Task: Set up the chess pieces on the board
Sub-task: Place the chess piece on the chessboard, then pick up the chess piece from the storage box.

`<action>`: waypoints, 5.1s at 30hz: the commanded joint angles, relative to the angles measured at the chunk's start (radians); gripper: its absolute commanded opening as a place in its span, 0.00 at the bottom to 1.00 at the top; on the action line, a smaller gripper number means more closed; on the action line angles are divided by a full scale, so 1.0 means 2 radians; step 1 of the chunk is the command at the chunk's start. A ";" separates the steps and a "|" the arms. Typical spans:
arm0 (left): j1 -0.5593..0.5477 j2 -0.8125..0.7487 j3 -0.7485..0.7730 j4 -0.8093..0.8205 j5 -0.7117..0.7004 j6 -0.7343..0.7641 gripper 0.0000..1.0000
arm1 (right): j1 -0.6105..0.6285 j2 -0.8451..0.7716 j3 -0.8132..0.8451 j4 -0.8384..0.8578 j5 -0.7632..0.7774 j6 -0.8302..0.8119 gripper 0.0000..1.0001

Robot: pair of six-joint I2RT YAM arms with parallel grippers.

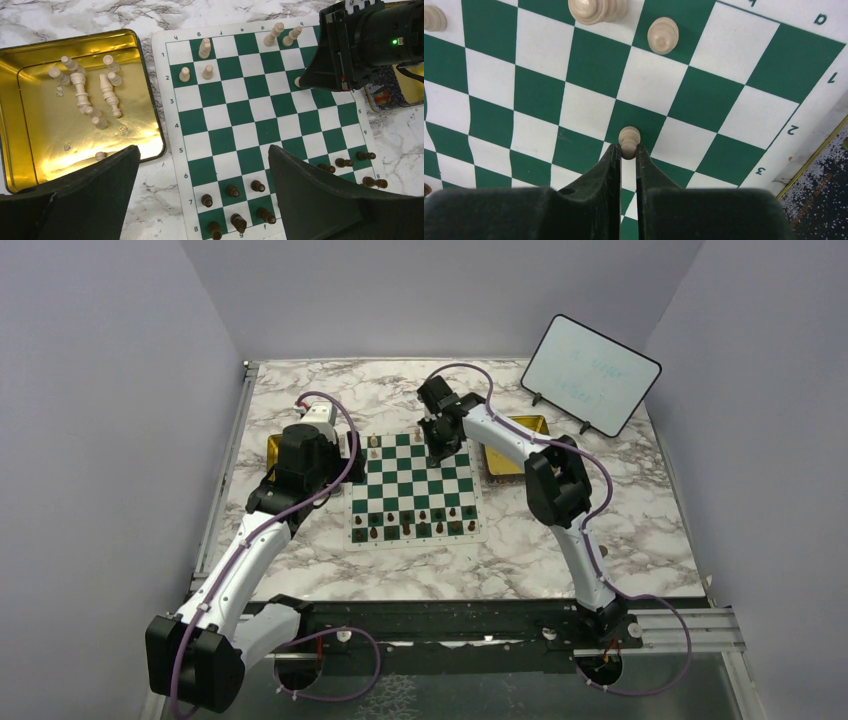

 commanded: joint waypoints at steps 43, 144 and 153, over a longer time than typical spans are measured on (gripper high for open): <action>-0.006 0.009 0.002 0.005 -0.003 0.003 0.99 | -0.001 0.036 0.031 0.056 0.056 -0.008 0.16; 0.134 0.326 0.221 -0.045 -0.028 -0.043 0.12 | -0.003 -0.483 -0.412 0.227 -0.141 0.019 0.52; 0.122 0.272 0.229 -0.052 0.031 -0.046 0.12 | -0.003 -0.518 -0.448 0.235 -0.125 0.028 0.58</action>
